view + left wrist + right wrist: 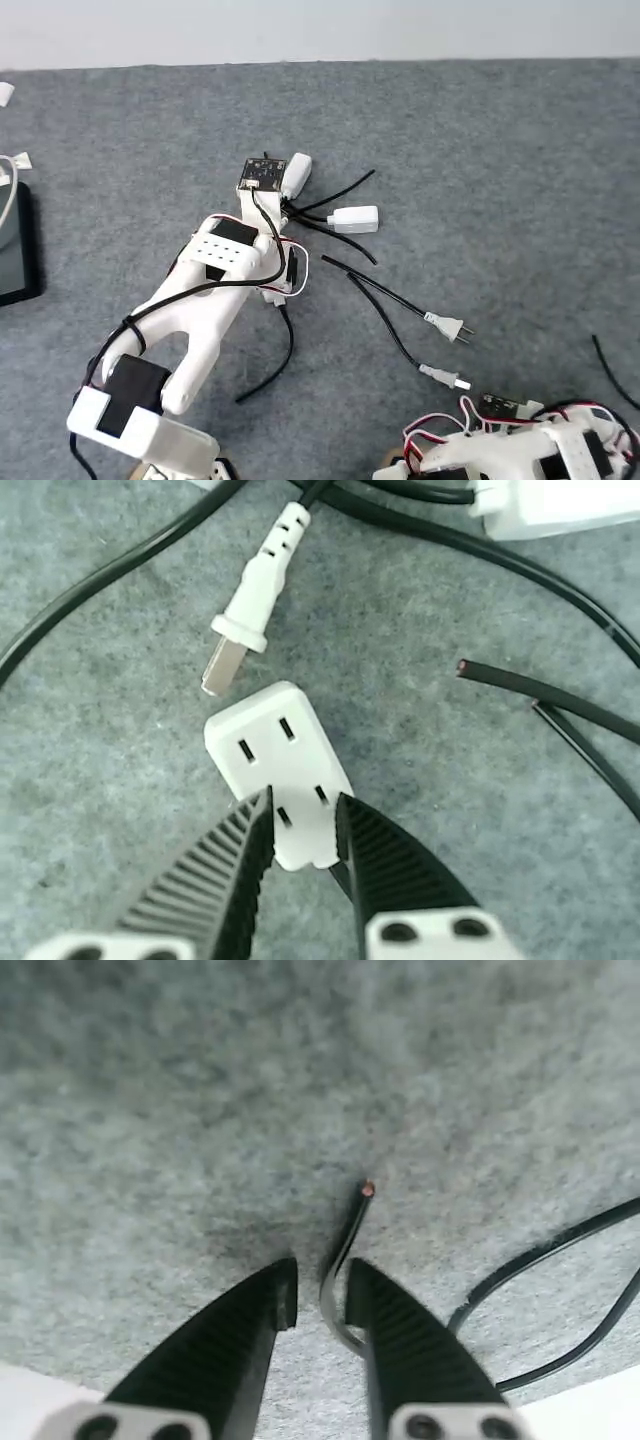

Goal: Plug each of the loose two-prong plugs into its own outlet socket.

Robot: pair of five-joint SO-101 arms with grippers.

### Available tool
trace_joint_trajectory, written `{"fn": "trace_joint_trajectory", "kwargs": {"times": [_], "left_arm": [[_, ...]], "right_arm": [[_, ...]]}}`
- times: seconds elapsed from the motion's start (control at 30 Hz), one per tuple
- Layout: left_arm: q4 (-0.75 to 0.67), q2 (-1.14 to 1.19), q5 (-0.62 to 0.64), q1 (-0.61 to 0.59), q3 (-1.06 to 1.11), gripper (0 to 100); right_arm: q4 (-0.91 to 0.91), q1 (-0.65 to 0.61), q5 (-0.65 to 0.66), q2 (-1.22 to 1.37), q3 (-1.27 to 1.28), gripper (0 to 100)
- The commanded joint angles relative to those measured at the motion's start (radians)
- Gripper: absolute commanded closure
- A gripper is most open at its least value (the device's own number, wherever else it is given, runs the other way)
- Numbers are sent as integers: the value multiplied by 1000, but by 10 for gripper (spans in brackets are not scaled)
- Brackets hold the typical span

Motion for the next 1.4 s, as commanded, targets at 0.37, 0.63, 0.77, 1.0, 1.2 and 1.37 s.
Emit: {"fn": "trace_joint_trajectory", "kwargs": {"times": [0.37,0.63,0.77,1.0,1.2,1.37], "left_arm": [[32,54,-12,-18,44,984],[32,55,-12,-18,44,984],[32,55,-12,-18,44,984],[32,55,-12,-17,44,984],[32,55,-12,-17,44,984],[32,55,-12,-18,44,984]], "right_arm": [[4,-48,-35,-7,11,987],[2,-54,-72,-19,2,989],[12,-116,-377,-50,-71,989],[163,-288,-1214,-200,-282,991],[527,-390,-1717,-389,-529,991],[746,-544,-1952,-513,-646,991]]}}
